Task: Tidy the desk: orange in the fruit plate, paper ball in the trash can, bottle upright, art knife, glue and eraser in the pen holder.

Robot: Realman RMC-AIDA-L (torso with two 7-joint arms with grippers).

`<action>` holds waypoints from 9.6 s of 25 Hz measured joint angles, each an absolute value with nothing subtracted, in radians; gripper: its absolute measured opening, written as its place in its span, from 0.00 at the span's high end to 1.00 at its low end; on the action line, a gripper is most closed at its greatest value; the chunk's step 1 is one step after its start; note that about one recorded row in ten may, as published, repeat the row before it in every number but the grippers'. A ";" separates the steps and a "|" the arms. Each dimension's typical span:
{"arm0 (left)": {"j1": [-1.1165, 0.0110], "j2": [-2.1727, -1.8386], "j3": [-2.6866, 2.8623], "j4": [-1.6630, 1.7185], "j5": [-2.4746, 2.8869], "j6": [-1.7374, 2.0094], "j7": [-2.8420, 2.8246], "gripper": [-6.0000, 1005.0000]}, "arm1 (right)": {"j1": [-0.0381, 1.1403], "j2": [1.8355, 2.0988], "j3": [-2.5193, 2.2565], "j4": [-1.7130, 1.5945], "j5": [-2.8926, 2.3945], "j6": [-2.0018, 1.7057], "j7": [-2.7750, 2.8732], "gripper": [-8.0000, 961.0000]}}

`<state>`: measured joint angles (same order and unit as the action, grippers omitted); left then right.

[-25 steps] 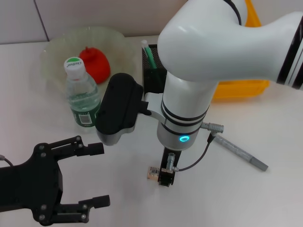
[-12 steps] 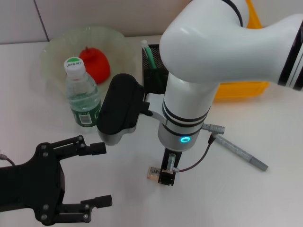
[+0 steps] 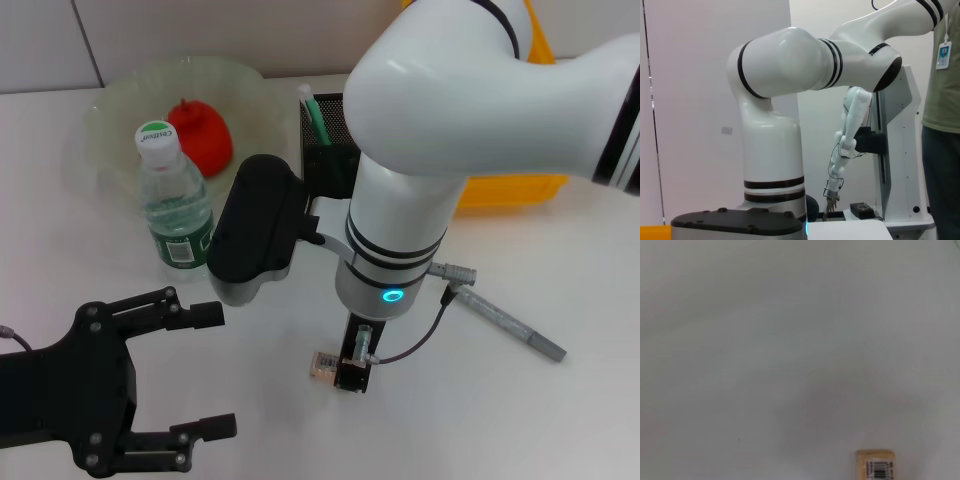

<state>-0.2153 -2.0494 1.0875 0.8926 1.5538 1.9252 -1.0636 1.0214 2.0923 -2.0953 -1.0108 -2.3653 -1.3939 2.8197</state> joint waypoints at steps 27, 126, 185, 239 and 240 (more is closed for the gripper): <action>-0.226 -2.049 1.084 0.894 1.554 1.925 -1.067 0.20 | 0.896 2.088 -1.997 -1.152 -2.482 -1.430 2.821 0.76; -0.255 -2.060 1.084 0.885 1.554 1.930 -1.080 0.20 | 0.605 2.074 -1.129 -0.949 -1.953 -1.054 1.950 0.77; -0.262 -2.062 1.083 0.885 1.554 1.932 -1.085 0.20 | 0.563 2.074 -1.124 -0.995 -1.851 -1.090 1.873 0.29; -0.269 -2.062 1.040 0.872 1.552 1.925 -1.103 0.20 | 0.307 2.086 -1.180 -1.646 -2.351 -1.684 2.222 0.29; -0.271 -2.062 1.040 0.871 1.552 1.925 -1.103 0.20 | 0.307 2.086 -1.180 -1.646 -2.351 -1.684 2.222 0.29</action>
